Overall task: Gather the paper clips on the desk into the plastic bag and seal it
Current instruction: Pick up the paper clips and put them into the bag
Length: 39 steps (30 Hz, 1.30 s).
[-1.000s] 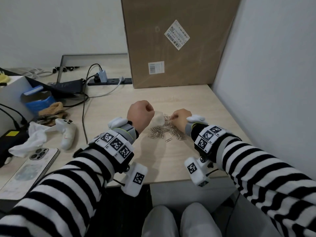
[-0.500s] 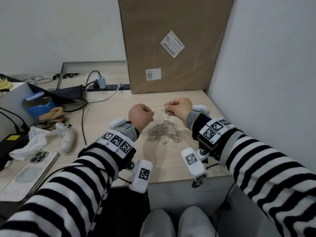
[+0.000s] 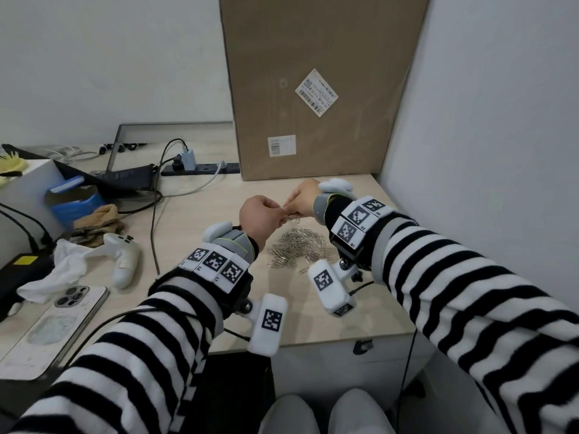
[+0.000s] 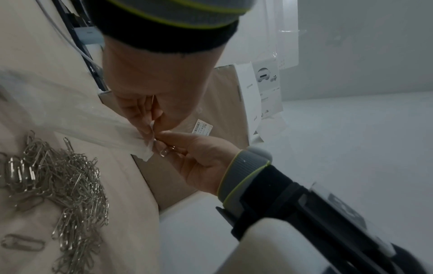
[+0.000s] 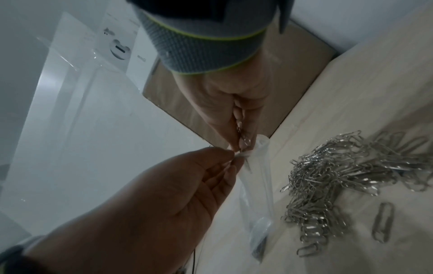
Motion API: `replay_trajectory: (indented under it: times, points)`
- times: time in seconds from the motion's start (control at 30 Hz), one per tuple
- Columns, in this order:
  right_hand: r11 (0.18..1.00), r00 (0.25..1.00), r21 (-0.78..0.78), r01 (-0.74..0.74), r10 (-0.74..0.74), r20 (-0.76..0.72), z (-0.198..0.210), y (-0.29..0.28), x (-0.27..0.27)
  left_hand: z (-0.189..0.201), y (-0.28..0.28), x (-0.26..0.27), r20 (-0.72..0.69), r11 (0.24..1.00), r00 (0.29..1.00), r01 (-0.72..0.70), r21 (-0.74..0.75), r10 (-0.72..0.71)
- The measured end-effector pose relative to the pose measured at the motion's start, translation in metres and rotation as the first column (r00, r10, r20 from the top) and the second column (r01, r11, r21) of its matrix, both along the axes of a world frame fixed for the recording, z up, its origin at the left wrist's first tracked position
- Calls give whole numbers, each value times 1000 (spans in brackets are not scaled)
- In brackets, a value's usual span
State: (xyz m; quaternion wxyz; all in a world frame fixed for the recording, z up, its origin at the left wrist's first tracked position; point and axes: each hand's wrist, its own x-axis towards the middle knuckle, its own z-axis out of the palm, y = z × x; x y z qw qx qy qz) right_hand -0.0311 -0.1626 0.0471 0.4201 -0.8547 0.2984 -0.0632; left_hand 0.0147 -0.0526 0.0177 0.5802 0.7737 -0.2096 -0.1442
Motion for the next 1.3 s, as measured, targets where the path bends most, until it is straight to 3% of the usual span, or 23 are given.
replay_trajectory:
  times: [0.13,0.4,0.5,0.57,0.63,0.7,0.77,0.9,1.03,1.1,1.17,1.3]
  points:
    - [1000,999,15,-17,17,-33,10,-2,9,2,-3,12,-93,998,996,-12,-68,5]
    - [967,993,237,96,-109,42,16,7,25,-1,-6,30,-166,993,986,-16,-114,-3]
    - [990,990,128,63,-78,117,15,6,24,-2,-5,34,-166,993,986,-29,-111,10]
    - [991,987,-79,109,-98,126,12,2,20,-1,-4,35,-147,993,989,-45,-105,29]
    - [965,993,-233,116,-113,28,9,1,15,2,-3,37,-119,993,992,-56,-109,43]
    - [966,990,-248,76,-103,-96,7,1,15,9,0,37,-74,991,996,-54,-122,45]
    - [987,997,-145,62,-67,-29,10,3,13,19,3,36,4,993,1000,-28,-118,28]
    - [997,967,-56,49,-34,254,22,10,8,36,12,42,149,993,986,-57,-107,73]
    - [1000,953,-24,-7,14,302,23,12,-2,49,27,52,150,965,961,-206,-160,230]
    - [991,974,-131,2,28,227,16,8,-7,51,32,54,173,960,951,-230,-162,257]
    - [965,998,-262,-34,45,34,3,2,-12,49,37,50,220,967,945,-217,-135,242]
    - [913,930,-363,-185,44,-366,-22,1,-22,30,41,40,302,989,943,-149,16,137]
